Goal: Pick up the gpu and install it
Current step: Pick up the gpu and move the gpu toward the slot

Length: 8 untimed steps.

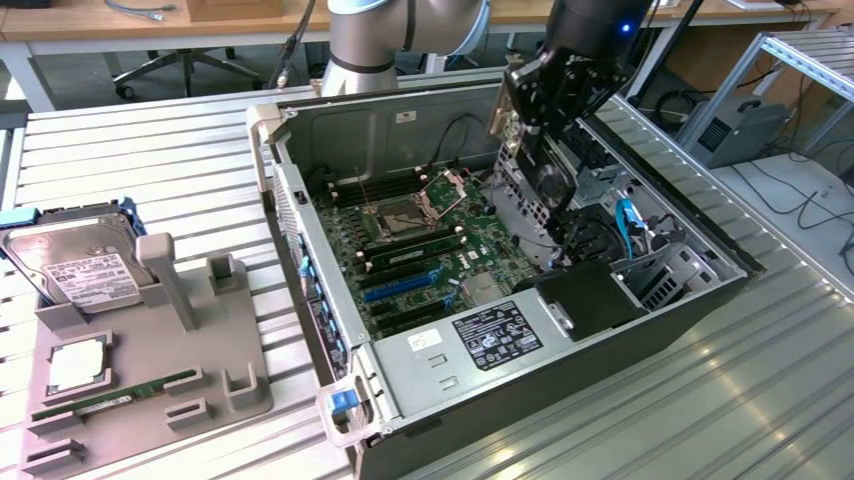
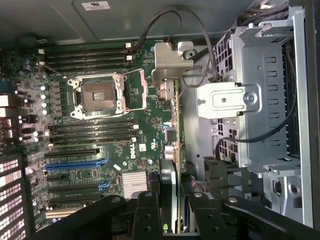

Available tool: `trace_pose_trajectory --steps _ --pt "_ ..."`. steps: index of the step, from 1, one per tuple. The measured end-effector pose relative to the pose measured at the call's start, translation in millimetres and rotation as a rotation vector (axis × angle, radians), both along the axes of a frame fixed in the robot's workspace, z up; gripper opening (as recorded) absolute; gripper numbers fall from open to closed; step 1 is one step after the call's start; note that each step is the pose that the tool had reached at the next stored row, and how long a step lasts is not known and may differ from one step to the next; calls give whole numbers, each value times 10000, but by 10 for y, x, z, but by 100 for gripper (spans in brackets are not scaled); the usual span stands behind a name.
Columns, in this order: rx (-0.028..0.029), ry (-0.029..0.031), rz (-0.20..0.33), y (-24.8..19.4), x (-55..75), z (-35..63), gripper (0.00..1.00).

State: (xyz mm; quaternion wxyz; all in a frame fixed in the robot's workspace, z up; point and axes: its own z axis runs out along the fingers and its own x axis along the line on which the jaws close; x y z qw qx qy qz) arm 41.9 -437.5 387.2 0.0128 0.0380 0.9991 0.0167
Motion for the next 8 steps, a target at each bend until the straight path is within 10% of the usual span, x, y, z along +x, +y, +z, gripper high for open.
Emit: trace_pose_trajectory --steps 8 --pt "1 0 0 0 0 -25 27"
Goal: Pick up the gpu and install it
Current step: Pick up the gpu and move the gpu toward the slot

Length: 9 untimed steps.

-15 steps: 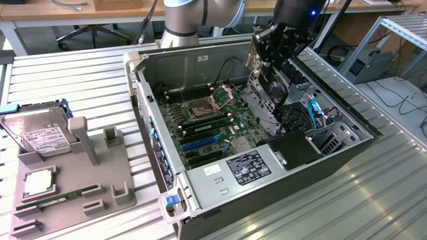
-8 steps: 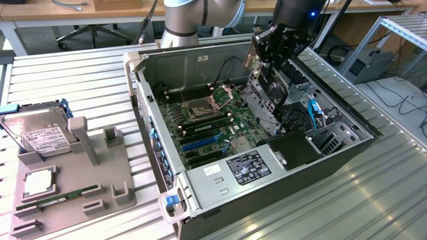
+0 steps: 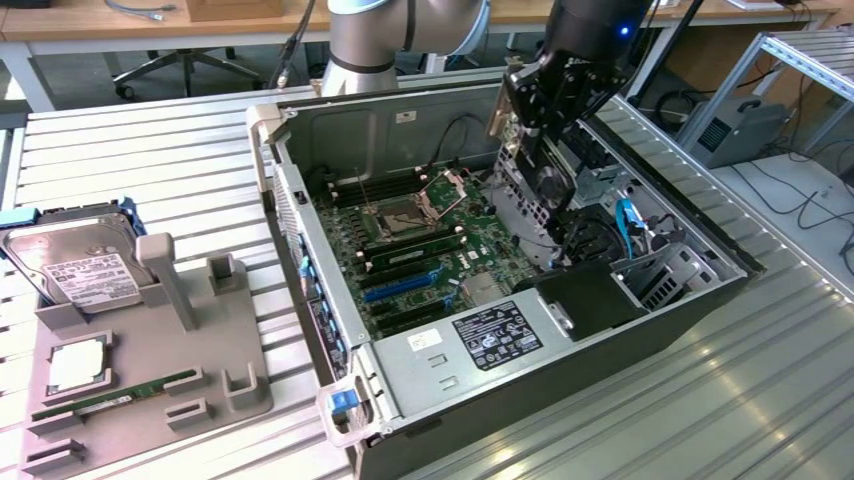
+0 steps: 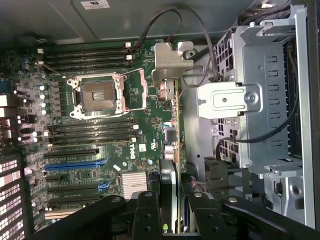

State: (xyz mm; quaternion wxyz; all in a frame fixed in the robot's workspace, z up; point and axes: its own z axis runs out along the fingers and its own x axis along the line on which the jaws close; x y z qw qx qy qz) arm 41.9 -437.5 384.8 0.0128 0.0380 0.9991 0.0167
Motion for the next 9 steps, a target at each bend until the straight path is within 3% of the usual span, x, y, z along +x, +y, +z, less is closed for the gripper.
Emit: trace_pose_trajectory --steps 9 --pt "-1 -1 -1 0 0 -34 27"
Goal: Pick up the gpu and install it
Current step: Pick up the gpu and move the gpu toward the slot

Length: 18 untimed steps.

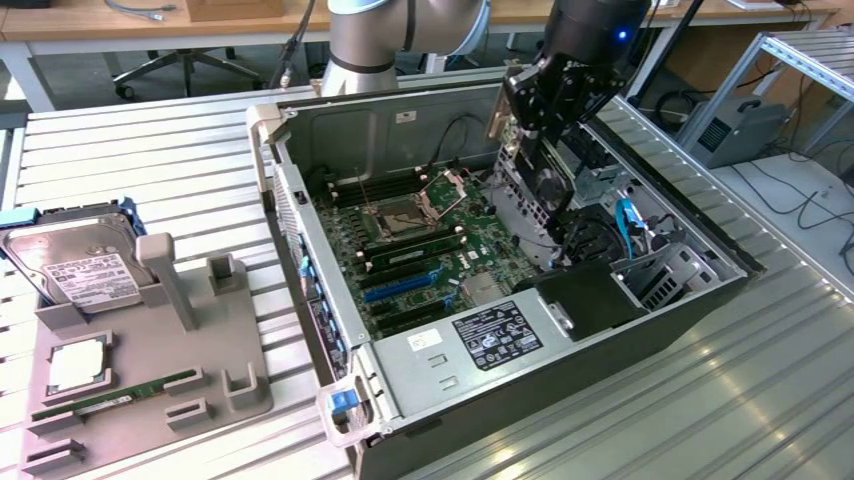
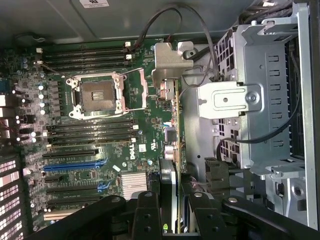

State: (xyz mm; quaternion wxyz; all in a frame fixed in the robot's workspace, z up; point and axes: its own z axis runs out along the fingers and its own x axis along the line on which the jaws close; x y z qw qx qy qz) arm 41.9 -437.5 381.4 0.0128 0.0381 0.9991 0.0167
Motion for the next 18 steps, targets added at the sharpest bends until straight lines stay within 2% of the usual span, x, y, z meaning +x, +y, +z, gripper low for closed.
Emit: trace_pose_trajectory --steps 5,11,18 --pt "0 2 1 0 1 -19 27" --pt "0 2 1 61 -1 -43 27" --pt "0 1 2 79 -27 -65 27"
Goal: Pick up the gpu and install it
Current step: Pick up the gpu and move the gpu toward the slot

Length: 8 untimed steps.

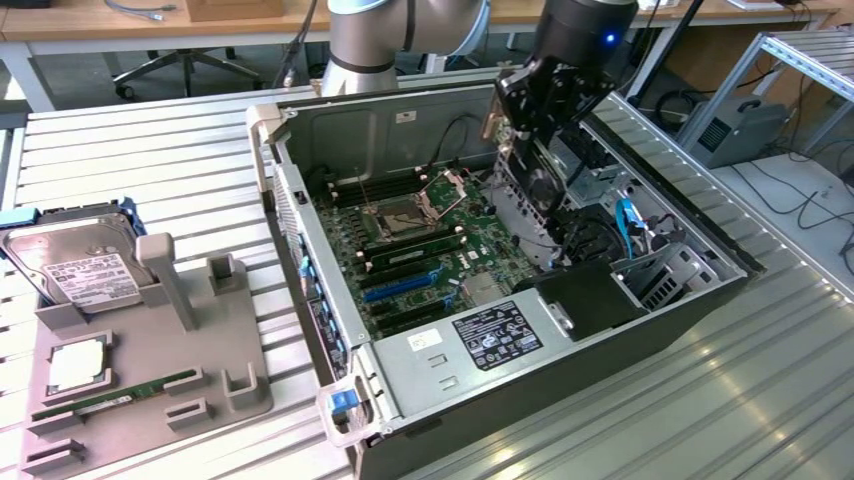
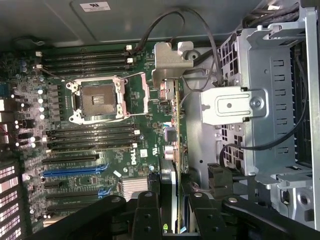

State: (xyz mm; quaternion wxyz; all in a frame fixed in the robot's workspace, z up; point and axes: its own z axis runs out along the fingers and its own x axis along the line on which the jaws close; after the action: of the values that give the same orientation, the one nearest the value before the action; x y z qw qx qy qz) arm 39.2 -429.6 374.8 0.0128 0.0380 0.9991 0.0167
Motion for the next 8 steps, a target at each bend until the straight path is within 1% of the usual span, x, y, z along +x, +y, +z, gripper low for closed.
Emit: trace_pose_trajectory --steps 8 --pt "-1 0 -1 6 -35 -27 27"
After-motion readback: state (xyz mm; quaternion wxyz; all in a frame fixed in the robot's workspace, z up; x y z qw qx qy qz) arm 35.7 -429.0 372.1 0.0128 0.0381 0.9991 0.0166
